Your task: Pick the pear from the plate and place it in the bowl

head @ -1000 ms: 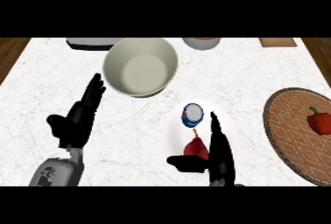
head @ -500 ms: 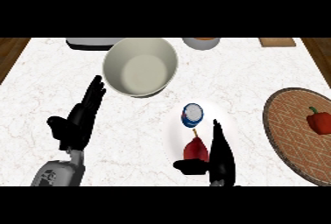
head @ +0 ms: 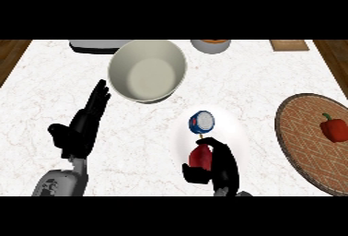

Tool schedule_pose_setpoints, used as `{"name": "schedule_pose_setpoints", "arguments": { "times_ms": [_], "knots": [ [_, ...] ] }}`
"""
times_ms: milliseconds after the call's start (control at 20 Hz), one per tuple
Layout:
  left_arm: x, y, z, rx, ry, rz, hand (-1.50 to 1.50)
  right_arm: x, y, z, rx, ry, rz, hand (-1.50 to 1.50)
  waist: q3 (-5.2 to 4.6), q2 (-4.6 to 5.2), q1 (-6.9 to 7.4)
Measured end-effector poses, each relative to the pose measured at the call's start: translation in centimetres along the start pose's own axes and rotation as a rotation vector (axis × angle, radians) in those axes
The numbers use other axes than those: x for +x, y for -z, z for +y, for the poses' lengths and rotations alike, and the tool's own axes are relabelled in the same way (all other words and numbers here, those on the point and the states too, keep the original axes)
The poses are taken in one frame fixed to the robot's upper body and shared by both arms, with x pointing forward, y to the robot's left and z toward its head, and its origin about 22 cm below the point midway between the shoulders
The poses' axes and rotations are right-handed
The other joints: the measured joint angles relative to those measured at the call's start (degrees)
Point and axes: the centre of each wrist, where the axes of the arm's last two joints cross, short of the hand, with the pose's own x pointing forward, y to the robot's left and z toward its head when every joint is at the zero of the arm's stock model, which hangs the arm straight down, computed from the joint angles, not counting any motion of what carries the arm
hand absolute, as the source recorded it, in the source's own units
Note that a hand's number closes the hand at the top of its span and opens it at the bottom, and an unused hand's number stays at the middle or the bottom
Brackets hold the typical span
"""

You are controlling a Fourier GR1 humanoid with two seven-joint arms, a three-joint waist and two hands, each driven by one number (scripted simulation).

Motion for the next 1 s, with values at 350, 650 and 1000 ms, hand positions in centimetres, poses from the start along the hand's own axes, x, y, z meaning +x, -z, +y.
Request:
{"name": "schedule_pose_setpoints", "arguments": {
  "times_ms": [350,650,1000],
  "knots": [
    [-0.3,0.5,-0.3,0.005,0.0,0.0,0.0,0.4,0.0,0.7,0.033,-0.02,-0.052,1.5,-0.02,-0.06,-0.14],
    [-0.2,0.5,-1.1,-0.038,0.0,-0.007,0.0,4.5,-1.4,2.3,0.008,-0.005,-0.247,1.5,0.36,0.58,2.62],
    [0.5,1.0,-3.0,-0.122,-0.003,-0.031,0.0,12.0,-3.2,1.7,-0.143,0.054,-0.62,1.5,0.46,1.2,7.99]
  ]
}}
